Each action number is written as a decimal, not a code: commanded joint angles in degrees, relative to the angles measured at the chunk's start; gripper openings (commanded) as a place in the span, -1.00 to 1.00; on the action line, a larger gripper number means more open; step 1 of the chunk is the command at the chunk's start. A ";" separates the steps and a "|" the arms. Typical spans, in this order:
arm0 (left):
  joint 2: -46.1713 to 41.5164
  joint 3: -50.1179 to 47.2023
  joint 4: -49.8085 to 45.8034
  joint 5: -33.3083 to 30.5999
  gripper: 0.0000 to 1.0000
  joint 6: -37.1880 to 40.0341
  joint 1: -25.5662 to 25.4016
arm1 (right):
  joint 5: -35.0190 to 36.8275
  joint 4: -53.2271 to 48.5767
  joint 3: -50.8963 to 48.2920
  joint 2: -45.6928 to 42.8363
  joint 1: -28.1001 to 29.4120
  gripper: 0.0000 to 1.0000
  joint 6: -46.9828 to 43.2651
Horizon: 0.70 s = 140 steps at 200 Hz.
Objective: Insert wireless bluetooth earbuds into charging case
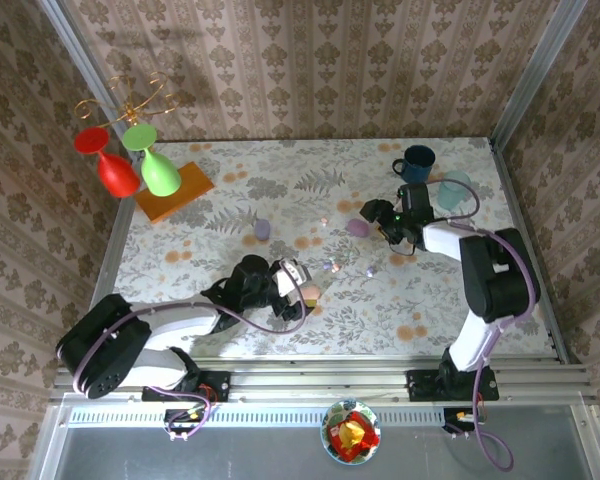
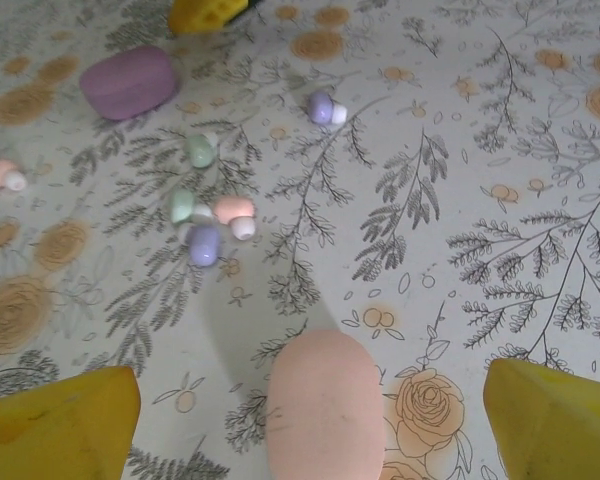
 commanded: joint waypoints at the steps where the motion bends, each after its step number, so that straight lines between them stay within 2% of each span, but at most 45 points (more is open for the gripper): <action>1: 2.89 -0.33 3.20 -0.34 0.77 1.55 -1.73 | 3.65 -4.62 -2.12 -5.52 -0.38 0.49 -3.27; 34: 8.50 -0.46 6.88 -1.90 0.73 0.51 -3.04 | 4.43 -6.30 -4.49 -11.14 -0.60 0.51 -4.14; 59: 11.57 -1.27 10.86 -3.79 0.54 -0.61 -3.02 | 4.80 -6.92 -5.65 -13.98 -0.74 0.47 -4.18; 99: 14.32 -2.33 13.83 -4.61 0.42 -0.73 -1.65 | 4.96 -7.79 -6.67 -16.79 -1.00 0.44 -4.89; 132: 14.62 -2.93 14.93 -3.33 0.18 -1.04 -0.75 | 4.43 -8.41 -7.50 -19.14 -1.09 0.42 -4.64; 140: 14.53 -3.36 15.94 -2.77 0.01 -1.15 -0.59 | 4.63 -8.46 -7.87 -19.41 -1.09 0.42 -4.61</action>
